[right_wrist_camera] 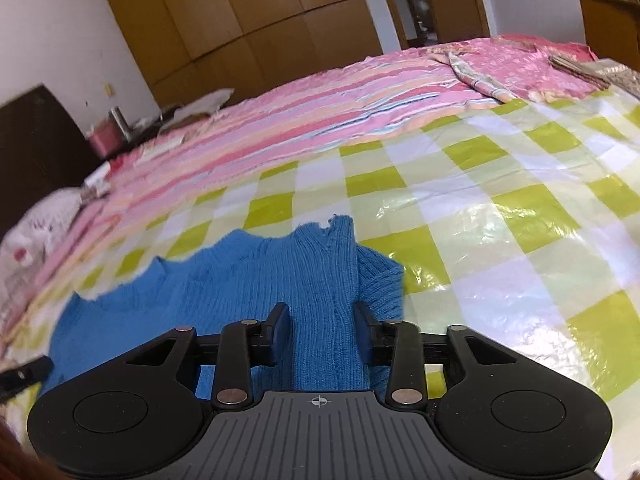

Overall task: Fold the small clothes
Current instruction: 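Open both tools and release the folded hem onto the sweater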

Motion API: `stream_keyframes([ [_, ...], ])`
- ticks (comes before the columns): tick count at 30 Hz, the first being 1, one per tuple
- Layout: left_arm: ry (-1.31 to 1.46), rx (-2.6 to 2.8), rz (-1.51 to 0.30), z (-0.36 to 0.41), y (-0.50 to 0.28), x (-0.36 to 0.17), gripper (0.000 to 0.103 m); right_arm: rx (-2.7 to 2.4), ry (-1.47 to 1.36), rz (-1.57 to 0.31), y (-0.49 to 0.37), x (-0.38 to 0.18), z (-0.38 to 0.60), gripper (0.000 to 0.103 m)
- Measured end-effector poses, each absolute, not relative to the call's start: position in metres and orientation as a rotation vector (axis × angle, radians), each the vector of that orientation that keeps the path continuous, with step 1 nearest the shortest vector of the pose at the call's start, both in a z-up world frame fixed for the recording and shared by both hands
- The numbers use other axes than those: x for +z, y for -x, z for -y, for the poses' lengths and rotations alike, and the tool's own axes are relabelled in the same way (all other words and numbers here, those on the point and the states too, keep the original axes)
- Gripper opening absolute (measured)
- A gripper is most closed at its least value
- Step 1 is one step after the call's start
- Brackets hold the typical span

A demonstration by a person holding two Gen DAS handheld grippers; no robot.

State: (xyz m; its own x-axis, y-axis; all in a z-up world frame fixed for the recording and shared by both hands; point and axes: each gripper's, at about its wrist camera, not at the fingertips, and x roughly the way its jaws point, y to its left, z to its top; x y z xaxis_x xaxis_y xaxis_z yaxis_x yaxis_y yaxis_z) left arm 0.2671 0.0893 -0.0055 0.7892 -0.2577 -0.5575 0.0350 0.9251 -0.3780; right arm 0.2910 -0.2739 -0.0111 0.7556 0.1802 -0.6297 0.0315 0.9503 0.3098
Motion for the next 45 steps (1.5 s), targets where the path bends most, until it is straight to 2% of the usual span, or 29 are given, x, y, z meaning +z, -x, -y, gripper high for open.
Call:
stream_keyframes([
  [1,0.362,-0.163,-0.642,-0.089,-0.267,-0.004,0.047,0.078,-0.314,-0.713,-0.29,-0.01,0.275,0.011],
  [2,0.364,-0.164,-0.639,-0.09,-0.266,-0.004,0.047,0.075,-0.322,-0.711,-0.289,-0.008,0.278,0.008],
  [7,0.359,-0.176,-0.585,-0.089,-0.259,0.004,0.049,0.036,-0.415,-0.624,-0.273,0.005,0.307,0.007],
  [8,0.356,-0.176,-0.585,-0.088,-0.26,0.002,0.052,0.034,-0.425,-0.624,-0.274,0.004,0.31,0.007],
  [11,0.344,-0.139,-0.645,-0.087,-0.27,-0.012,0.053,0.017,-0.403,-0.696,-0.284,-0.011,0.306,0.008],
  [17,0.32,-0.136,-0.642,-0.088,-0.266,-0.014,0.053,-0.012,-0.307,-0.718,-0.281,-0.009,0.297,0.018],
  [23,0.321,-0.066,-0.63,-0.1,-0.269,-0.011,0.053,-0.01,-0.225,-0.618,-0.277,0.026,0.276,0.023],
  [28,0.422,0.005,-0.693,-0.125,-0.277,-0.024,0.053,0.128,-0.157,-0.637,-0.283,0.028,0.228,0.023],
  [34,0.405,0.079,-0.652,-0.132,-0.275,-0.017,0.053,0.203,-0.145,-0.722,-0.3,0.008,0.191,0.025],
  [38,0.361,0.013,-0.598,-0.119,-0.272,-0.006,0.053,0.21,-0.099,-0.742,-0.306,0.003,0.174,0.041],
  [41,0.293,-0.046,-0.586,-0.102,-0.273,-0.002,0.053,0.209,-0.067,-0.759,-0.311,-0.002,0.166,0.041],
  [43,0.245,-0.066,-0.59,-0.092,-0.274,-0.003,0.054,0.205,-0.054,-0.773,-0.317,-0.006,0.163,0.038],
  [45,0.216,-0.073,-0.6,-0.086,-0.276,-0.006,0.054,0.2,-0.041,-0.779,-0.32,-0.007,0.16,0.018],
])
